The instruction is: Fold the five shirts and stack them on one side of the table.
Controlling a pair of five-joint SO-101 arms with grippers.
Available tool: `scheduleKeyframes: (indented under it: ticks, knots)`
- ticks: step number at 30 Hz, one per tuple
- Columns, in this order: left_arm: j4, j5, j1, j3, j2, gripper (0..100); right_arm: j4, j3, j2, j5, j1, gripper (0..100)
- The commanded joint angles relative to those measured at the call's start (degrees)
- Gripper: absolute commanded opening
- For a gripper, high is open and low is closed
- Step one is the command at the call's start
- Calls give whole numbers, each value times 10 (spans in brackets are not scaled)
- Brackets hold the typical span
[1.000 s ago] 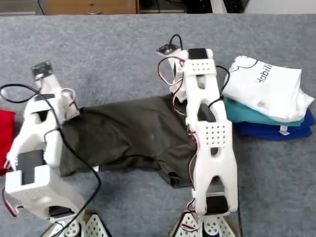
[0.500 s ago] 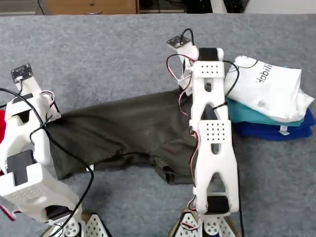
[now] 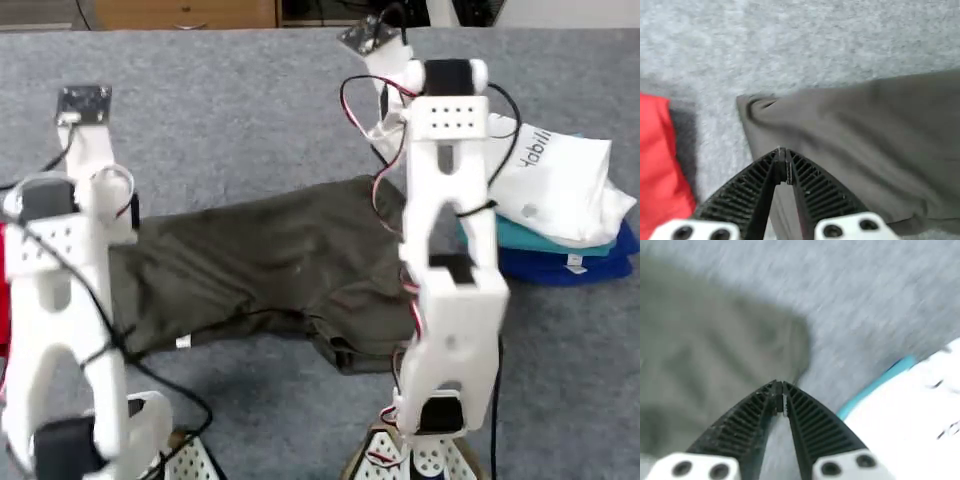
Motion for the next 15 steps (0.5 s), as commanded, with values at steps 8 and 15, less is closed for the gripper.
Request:
scheduleKeyframes:
  ticks: [8,15]
  knots:
    - [-225,-47,24,387,-71,20,-64,569,-300,57,-114,2]
    - [-211,-62,18,347,42,20,-164,735,-307,25,-266,2]
